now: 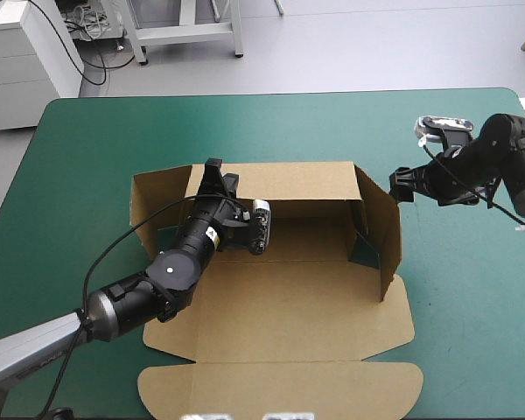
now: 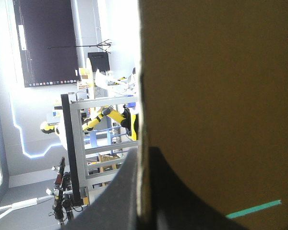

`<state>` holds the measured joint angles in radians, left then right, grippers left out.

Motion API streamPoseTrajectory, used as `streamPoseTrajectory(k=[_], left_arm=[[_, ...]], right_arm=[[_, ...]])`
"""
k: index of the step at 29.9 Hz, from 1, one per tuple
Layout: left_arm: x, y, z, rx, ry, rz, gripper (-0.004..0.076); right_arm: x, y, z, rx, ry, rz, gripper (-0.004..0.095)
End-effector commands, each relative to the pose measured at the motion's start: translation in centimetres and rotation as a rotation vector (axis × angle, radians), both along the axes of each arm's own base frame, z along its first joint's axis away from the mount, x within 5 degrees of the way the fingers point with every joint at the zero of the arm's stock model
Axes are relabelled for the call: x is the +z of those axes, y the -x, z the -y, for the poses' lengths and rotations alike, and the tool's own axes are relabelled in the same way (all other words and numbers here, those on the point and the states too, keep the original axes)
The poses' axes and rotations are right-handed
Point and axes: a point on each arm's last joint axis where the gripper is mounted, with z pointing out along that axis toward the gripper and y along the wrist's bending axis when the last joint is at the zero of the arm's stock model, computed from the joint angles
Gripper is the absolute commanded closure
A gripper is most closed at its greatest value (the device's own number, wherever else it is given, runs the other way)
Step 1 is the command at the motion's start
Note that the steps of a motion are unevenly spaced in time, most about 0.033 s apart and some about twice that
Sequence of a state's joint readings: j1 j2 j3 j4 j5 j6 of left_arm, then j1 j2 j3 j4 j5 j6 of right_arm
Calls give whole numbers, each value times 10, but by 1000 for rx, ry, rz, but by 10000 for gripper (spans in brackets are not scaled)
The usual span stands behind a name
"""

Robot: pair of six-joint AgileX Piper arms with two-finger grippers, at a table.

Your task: Fold the box

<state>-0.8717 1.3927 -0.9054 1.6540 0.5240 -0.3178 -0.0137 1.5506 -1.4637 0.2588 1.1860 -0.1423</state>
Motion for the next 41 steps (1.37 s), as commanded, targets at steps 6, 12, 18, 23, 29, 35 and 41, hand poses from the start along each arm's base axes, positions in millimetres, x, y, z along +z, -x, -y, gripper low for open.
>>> streamPoseTrajectory(k=[6, 12, 18, 23, 29, 35, 41], left_arm=[[22, 2, -4, 16, 29, 75, 731], [22, 2, -4, 16, 29, 75, 731], [22, 2, -4, 15, 29, 74, 731], [22, 2, -4, 15, 29, 74, 731], [22, 2, -4, 13, 27, 77, 731], [22, 2, -4, 12, 22, 79, 731], [22, 2, -4, 17, 23, 80, 731]], right_arm=[[-3, 25, -4, 5, -63, 84, 91], [-20, 41, -17, 39, -70, 145, 91], [-27, 54, -35, 103, -81, 194, 91], [-21, 59, -53, 165, -93, 233, 91], [-26, 65, -72, 209, -107, 280, 91], [-28, 63, -92, 232, -109, 433, 91], [-37, 63, -96, 219, -99, 488, 91]])
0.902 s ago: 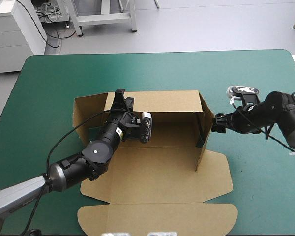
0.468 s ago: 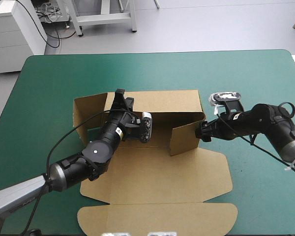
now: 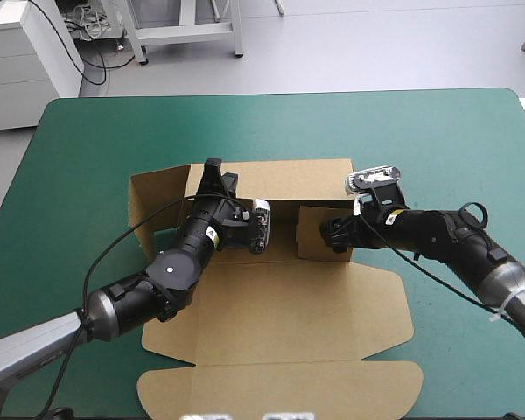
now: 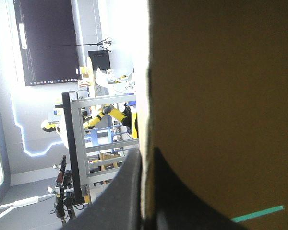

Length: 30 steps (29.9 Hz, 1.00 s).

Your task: Fold the box

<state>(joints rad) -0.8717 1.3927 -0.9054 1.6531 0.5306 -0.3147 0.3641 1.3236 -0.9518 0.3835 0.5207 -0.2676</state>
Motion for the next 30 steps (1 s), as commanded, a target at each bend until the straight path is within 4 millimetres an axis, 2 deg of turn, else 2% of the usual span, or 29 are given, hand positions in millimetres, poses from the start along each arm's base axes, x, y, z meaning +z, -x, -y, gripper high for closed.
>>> streamPoseTrajectory(k=[1, 9, 12, 16, 19, 22, 23, 30], left_arm=[[22, 2, -4, 12, 28, 76, 731], [21, 2, -4, 17, 38, 67, 731], [21, 2, -4, 15, 39, 66, 731], [21, 2, -4, 15, 39, 66, 731], [21, 2, -4, 14, 40, 65, 731], [21, 2, -4, 14, 40, 65, 731], [21, 2, -4, 14, 40, 65, 731], [22, 2, -3, 9, 33, 73, 731]], right_arm=[[12, 0, 2, -38, -31, 117, 91], [-5, 7, 4, -78, -44, 205, 91], [-6, 10, 0, -87, -70, 254, 131], [-6, 11, -5, -84, -86, 274, 350], [-6, 11, -5, -87, -87, 280, 595], [-5, 11, -4, -88, -87, 291, 888], [-5, 10, -4, -89, -88, 295, 923], [-4, 10, -4, -93, -92, 305, 924]])
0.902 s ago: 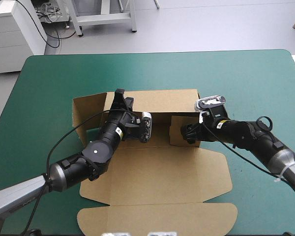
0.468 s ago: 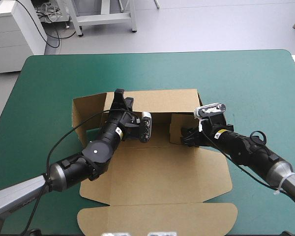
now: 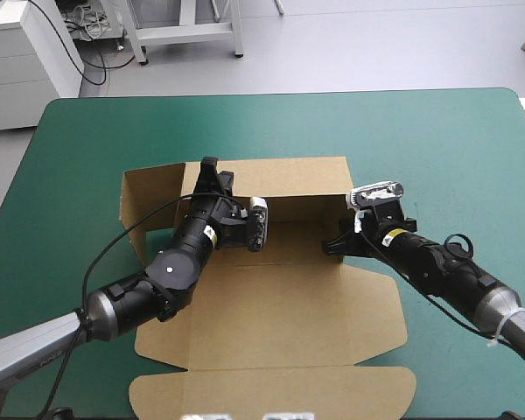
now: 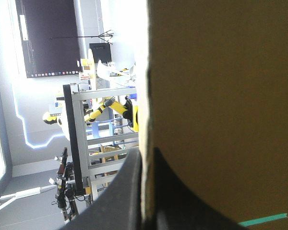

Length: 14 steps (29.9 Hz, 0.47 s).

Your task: Fold the box

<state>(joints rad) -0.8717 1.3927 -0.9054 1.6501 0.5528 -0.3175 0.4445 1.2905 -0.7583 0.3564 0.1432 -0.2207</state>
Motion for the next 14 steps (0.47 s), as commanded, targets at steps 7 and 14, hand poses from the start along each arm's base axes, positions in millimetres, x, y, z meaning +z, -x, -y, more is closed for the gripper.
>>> streamPoseTrajectory(k=[7, 14], left_arm=[[23, 2, -4, 20, 44, 78, 729], [23, 2, -4, 23, 64, 79, 482]], right_arm=[[24, -3, 1, -25, -51, 128, 924], [25, -3, 1, -26, -50, 137, 924]])
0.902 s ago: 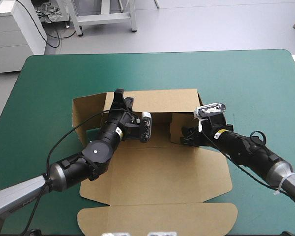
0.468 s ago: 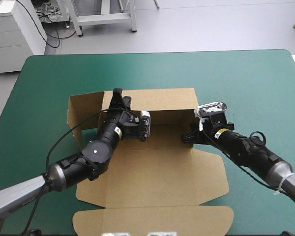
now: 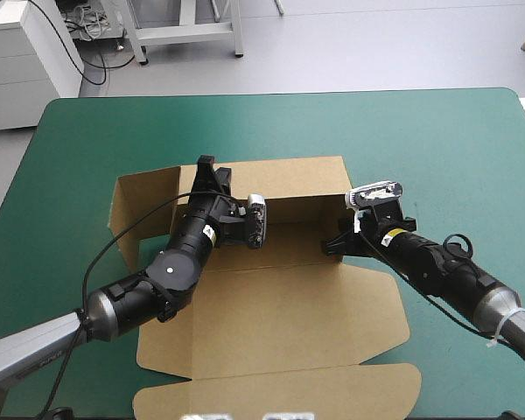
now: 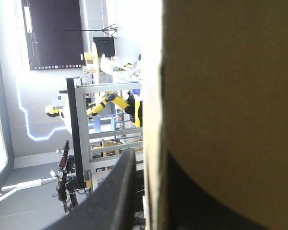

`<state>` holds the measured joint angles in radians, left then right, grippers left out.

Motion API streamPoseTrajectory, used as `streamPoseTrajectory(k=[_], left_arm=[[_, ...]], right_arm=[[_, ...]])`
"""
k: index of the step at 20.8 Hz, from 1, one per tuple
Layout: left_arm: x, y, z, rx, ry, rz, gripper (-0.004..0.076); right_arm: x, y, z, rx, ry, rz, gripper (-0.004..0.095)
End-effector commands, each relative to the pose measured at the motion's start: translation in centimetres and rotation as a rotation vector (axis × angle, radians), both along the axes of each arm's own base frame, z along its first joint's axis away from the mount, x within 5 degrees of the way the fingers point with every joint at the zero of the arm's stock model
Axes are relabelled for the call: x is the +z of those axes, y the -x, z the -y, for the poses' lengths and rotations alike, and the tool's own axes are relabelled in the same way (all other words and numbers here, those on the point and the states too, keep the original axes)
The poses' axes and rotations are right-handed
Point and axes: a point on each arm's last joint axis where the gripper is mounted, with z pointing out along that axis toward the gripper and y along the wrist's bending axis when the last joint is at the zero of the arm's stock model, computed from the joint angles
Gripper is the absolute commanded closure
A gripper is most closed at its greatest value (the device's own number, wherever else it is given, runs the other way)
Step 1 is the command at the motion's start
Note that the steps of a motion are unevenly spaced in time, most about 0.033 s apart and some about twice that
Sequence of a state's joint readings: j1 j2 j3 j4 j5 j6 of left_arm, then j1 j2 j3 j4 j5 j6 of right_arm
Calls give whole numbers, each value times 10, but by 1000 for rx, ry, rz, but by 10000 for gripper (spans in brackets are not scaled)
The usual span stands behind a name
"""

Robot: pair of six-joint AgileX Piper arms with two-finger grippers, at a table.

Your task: Fold the box

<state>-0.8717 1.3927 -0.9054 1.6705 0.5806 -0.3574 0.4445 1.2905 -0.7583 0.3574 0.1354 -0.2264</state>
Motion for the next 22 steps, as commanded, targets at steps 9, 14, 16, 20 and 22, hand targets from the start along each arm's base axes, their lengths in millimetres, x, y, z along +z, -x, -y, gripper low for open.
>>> streamPoseTrajectory(k=[9, 14, 16, 20, 22], left_arm=[[22, 3, -2, 11, 73, 61, 192], [22, 3, -3, 14, 77, 61, 192], [22, 3, -3, 12, 69, 65, 192], [23, 3, -3, 12, 71, 66, 192], [23, 3, -3, 12, 71, 66, 192]], right_arm=[[26, -6, 1, -33, -48, 171, 924], [35, -18, 5, -80, -65, 264, 923], [33, -31, 12, -110, -48, 240, 924], [33, -59, 25, -172, -22, 232, 924], [33, -69, 29, -182, -8, 221, 924]])
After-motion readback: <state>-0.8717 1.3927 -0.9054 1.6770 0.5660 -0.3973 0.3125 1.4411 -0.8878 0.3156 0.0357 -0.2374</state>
